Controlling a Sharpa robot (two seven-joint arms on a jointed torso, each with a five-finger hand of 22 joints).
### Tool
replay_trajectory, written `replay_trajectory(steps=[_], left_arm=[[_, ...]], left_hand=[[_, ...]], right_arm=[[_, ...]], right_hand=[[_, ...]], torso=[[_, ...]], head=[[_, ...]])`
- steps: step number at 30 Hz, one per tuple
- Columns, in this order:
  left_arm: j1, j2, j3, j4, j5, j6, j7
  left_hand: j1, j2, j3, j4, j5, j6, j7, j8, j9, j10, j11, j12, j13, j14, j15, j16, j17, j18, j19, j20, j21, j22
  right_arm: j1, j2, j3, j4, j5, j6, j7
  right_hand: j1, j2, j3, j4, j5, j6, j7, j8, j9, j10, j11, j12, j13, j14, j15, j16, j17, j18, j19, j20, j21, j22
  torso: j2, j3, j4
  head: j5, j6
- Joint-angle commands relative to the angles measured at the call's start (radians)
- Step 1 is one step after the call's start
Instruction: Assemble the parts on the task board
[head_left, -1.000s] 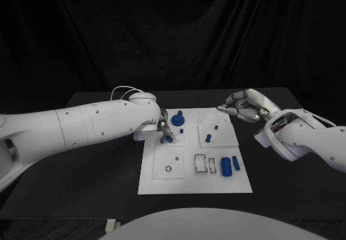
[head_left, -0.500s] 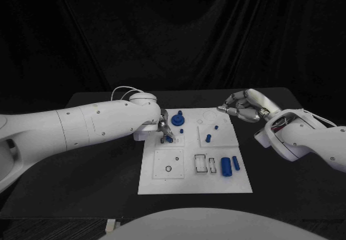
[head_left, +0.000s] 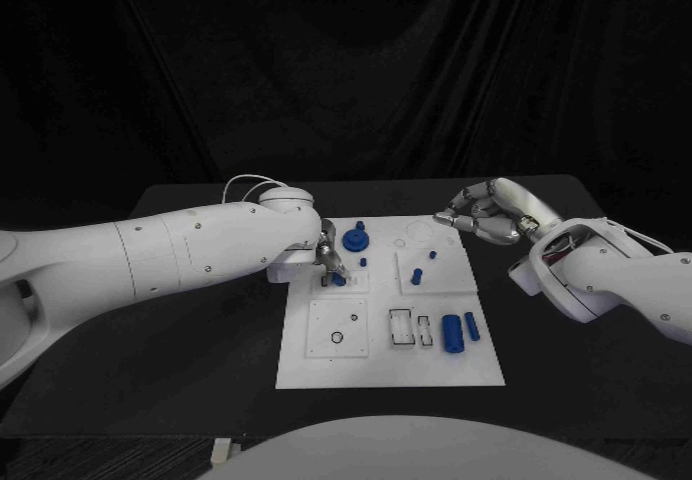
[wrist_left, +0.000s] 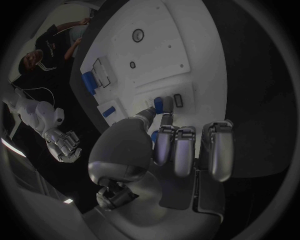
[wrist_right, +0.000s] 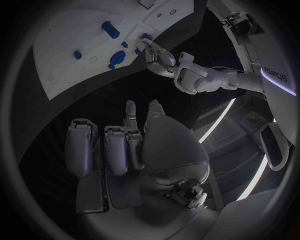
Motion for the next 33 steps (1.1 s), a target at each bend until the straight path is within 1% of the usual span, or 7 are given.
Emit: replay_trajectory(steps=[1, 19, 25, 27, 28, 30, 33], left_arm=[[-0.003, 0.002, 0.001, 0.001, 0.006, 0.008, 0.0], [-0.006, -0.004, 0.001, 0.004, 0.006, -0.012, 0.006], [-0.007, -0.015, 0.001, 0.018, 0.006, -0.057, 0.019], [-0.007, -0.02, 0.001, 0.025, 0.006, -0.075, 0.027], [-0.007, -0.023, 0.001, 0.03, 0.006, -0.087, 0.033], [-0.007, -0.029, 0.001, 0.04, 0.006, -0.114, 0.045], [-0.007, -0.037, 0.001, 0.053, 0.006, -0.136, 0.058]], left_hand=[[-0.012, 0.001, -0.002, 0.009, -0.01, 0.0, 0.007, -0.007, 0.001, 0.048, -0.003, -0.004, 0.163, 0.107, -0.001, 0.003, 0.263, 0.0, 0.034, 0.001, -0.005, 0.224], [-0.025, -0.001, -0.004, 0.023, -0.043, 0.001, 0.008, -0.009, 0.004, 0.047, -0.002, -0.007, 0.161, 0.107, 0.0, 0.003, 0.263, 0.0, 0.033, 0.002, -0.008, 0.224], [-0.014, -0.003, 0.001, 0.017, -0.038, 0.001, 0.006, -0.009, 0.005, 0.045, -0.003, -0.01, 0.158, 0.107, -0.001, 0.003, 0.263, 0.001, 0.033, 0.001, -0.01, 0.223], [-0.005, -0.005, 0.006, 0.011, -0.03, 0.003, 0.005, -0.009, 0.007, 0.043, -0.004, -0.015, 0.154, 0.107, -0.002, 0.003, 0.263, 0.001, 0.032, 0.001, -0.011, 0.223], [-0.002, -0.007, 0.007, 0.009, -0.027, 0.003, 0.004, -0.009, 0.008, 0.043, -0.005, -0.016, 0.154, 0.107, -0.002, 0.003, 0.263, 0.001, 0.032, 0.001, -0.011, 0.223], [0.008, -0.011, 0.013, 0.002, -0.013, 0.006, 0.003, -0.007, 0.01, 0.043, -0.006, -0.016, 0.154, 0.107, -0.003, 0.003, 0.263, 0.0, 0.033, 0.0, -0.01, 0.223], [0.012, -0.013, 0.015, -0.001, -0.008, 0.006, 0.003, -0.007, 0.011, 0.043, -0.007, -0.018, 0.152, 0.107, -0.003, 0.003, 0.263, 0.001, 0.033, 0.0, -0.011, 0.223]], right_arm=[[-0.002, -0.001, 0.001, 0.001, -0.006, 0.008, -0.013], [-0.002, -0.001, 0.001, 0.001, -0.006, 0.011, -0.016], [-0.003, -0.002, 0.001, 0.0, -0.006, 0.011, -0.017], [-0.003, -0.002, 0.001, 0.0, -0.006, 0.011, -0.017], [-0.003, -0.003, 0.001, 0.0, -0.006, 0.011, -0.017], [-0.003, -0.003, 0.001, 0.0, -0.006, 0.011, -0.018], [-0.003, -0.004, 0.001, 0.0, -0.006, 0.011, -0.018]], right_hand=[[0.01, 0.002, -0.004, 0.0, -0.003, -0.007, 0.001, 0.004, 0.001, 0.105, 0.003, -0.004, 0.261, 0.086, 0.0, -0.006, 0.158, 0.019, 0.019, 0.006, -0.006, 0.206], [0.01, 0.003, -0.005, 0.001, -0.003, -0.007, 0.001, 0.005, 0.001, 0.105, 0.003, -0.004, 0.261, 0.085, 0.0, -0.007, 0.156, 0.019, 0.018, 0.005, -0.008, 0.205], [0.01, 0.003, -0.005, 0.001, -0.003, -0.007, 0.001, 0.005, 0.001, 0.105, 0.003, -0.004, 0.261, 0.085, 0.0, -0.008, 0.155, 0.02, 0.018, 0.005, -0.009, 0.205], [0.01, 0.003, -0.005, 0.001, -0.003, -0.007, 0.001, 0.005, 0.001, 0.105, 0.003, -0.004, 0.261, 0.085, 0.0, -0.008, 0.155, 0.02, 0.018, 0.005, -0.009, 0.205], [0.01, 0.003, -0.005, 0.001, -0.003, -0.007, 0.001, 0.005, 0.001, 0.105, 0.003, -0.004, 0.261, 0.085, 0.0, -0.008, 0.155, 0.02, 0.018, 0.005, -0.009, 0.205], [0.01, 0.003, -0.005, 0.001, -0.003, -0.007, 0.001, 0.005, 0.001, 0.105, 0.003, -0.004, 0.261, 0.085, 0.0, -0.008, 0.155, 0.02, 0.018, 0.005, -0.009, 0.205], [0.01, 0.004, -0.006, 0.001, -0.003, -0.007, 0.001, 0.006, 0.001, 0.105, 0.003, -0.004, 0.261, 0.085, 0.0, -0.008, 0.154, 0.02, 0.017, 0.005, -0.011, 0.205]], torso=[[0.0, -0.0001, 0.0001], [0.0, 0.0, 0.0001], [0.0, 0.0, 0.0001], [0.0, 0.0, 0.0001], [0.0, 0.0012, 0.0019], [0.0, 0.0012, 0.0019], [0.0, 0.0012, 0.0019]], head=[[-0.002, 0.0], [-0.002, 0.0], [-0.003, 0.0], [-0.003, 0.0], [-0.004, 0.0], [-0.003, 0.0], [-0.001, 0.0]])
